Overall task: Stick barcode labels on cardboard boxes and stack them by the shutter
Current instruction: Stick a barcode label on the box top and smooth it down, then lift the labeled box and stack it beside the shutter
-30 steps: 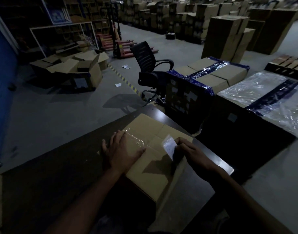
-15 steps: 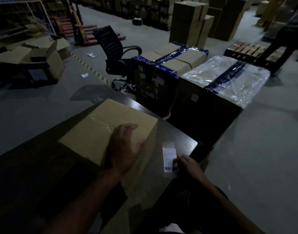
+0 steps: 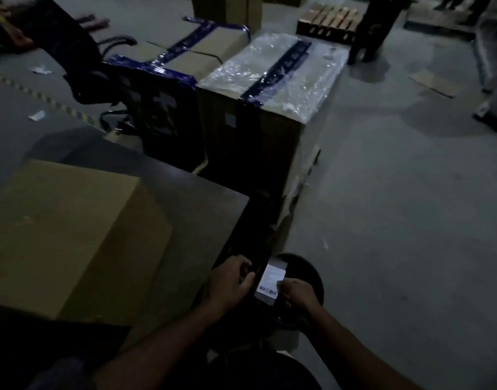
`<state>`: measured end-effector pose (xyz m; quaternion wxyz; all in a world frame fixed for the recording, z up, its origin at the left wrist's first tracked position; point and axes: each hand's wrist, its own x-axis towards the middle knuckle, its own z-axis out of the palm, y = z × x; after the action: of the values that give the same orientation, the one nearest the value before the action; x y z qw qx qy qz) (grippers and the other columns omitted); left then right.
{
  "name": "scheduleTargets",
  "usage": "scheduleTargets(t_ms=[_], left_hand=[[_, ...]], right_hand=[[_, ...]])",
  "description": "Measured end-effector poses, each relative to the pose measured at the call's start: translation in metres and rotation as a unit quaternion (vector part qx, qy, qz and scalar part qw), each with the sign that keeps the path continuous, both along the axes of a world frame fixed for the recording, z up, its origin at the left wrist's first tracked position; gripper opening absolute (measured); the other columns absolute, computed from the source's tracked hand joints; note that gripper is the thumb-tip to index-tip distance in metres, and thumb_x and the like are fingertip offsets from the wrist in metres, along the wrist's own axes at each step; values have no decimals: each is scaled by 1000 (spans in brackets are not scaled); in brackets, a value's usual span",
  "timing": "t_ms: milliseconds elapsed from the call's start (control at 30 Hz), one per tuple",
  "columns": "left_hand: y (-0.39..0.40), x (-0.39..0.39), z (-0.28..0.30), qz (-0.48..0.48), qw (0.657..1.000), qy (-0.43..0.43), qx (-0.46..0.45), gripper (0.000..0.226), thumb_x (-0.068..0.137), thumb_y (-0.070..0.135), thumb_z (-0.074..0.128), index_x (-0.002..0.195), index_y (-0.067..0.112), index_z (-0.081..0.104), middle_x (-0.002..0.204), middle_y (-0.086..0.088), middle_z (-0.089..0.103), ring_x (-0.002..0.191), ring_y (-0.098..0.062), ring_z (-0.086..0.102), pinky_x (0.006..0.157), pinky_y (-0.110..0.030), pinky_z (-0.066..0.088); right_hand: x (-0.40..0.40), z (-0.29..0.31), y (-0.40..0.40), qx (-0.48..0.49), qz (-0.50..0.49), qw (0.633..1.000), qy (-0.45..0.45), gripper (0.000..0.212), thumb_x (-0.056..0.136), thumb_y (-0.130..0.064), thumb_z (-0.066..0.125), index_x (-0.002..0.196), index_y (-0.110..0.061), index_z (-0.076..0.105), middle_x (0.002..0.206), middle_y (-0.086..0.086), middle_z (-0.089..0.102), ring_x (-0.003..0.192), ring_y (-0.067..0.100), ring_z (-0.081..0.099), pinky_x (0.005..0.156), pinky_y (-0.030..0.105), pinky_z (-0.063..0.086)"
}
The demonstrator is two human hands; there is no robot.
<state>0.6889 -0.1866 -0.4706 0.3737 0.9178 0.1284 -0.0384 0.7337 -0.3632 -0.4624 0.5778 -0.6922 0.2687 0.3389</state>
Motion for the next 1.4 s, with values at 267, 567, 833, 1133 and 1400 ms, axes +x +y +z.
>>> scheduleTargets(t_ms=[267,567,833,1133,1400], left_hand=[[-66,33,-21,-47,993,112,-3,28,88,34,69,115,26,63,93,12,66,77,-3,62,74,-21,48],[-88,31,-27,-2,995,99,-17,24,89,31,69,112,26,64,90,12,67,78,-2,63,76,-26,53],[-65,32,4,105,993,3,-56,25,90,31,69,113,23,65,91,13,67,79,-1,64,78,-32,57],[12,-13,118,262,931,-255,-15,24,92,34,68,115,29,64,100,12,69,86,-2,66,74,-35,58],[104,-82,164,390,852,-337,89,21,90,34,66,110,26,64,102,8,65,85,-7,65,72,-40,58]], right_hand=[[16,-53,-65,-27,-94,993,73,18,83,9,54,68,1,57,48,11,54,32,17,50,33,18,37],[20,-100,-84,-23,-33,995,95,27,90,-10,66,67,-3,55,52,6,51,36,12,45,34,18,32],[43,-43,-41,44,145,986,-73,20,93,-11,61,74,-15,67,67,3,63,59,12,56,55,20,45],[62,73,89,145,306,890,-307,6,91,-8,64,94,-11,68,78,1,68,61,-3,60,61,14,49],[45,140,209,187,332,830,-407,5,90,-9,65,91,-12,69,80,-4,69,66,-6,60,62,15,45]])
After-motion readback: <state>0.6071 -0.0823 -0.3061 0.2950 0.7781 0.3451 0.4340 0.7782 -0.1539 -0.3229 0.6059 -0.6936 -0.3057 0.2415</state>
